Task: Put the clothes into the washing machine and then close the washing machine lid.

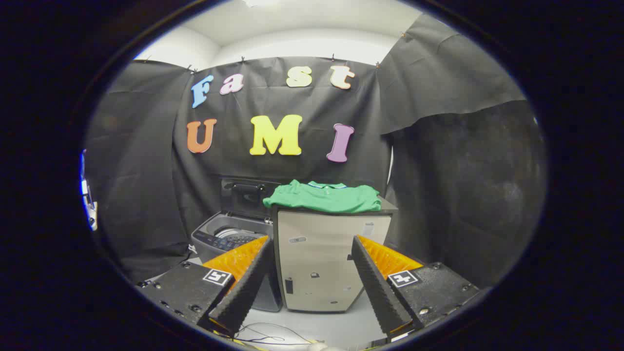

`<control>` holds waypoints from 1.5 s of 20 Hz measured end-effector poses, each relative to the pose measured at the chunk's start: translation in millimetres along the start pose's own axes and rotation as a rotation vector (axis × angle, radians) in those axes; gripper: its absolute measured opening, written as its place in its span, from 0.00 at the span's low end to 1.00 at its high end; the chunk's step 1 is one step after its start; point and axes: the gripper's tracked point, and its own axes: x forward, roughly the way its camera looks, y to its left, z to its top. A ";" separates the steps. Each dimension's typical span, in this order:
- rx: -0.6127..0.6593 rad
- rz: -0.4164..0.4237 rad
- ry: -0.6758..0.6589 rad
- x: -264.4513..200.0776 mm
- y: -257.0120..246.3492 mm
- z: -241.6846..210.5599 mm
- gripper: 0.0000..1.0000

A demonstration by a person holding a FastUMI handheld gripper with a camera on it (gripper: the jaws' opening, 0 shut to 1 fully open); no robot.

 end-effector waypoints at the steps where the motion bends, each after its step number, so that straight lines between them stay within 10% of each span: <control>1: 0.001 -0.001 0.008 1.2 -0.3 -1.9 1.00; 20: 0.003 -0.019 0.011 42.1 29.6 68.5 1.00; 30: 0.013 -0.061 0.017 170.2 13.5 163.7 1.00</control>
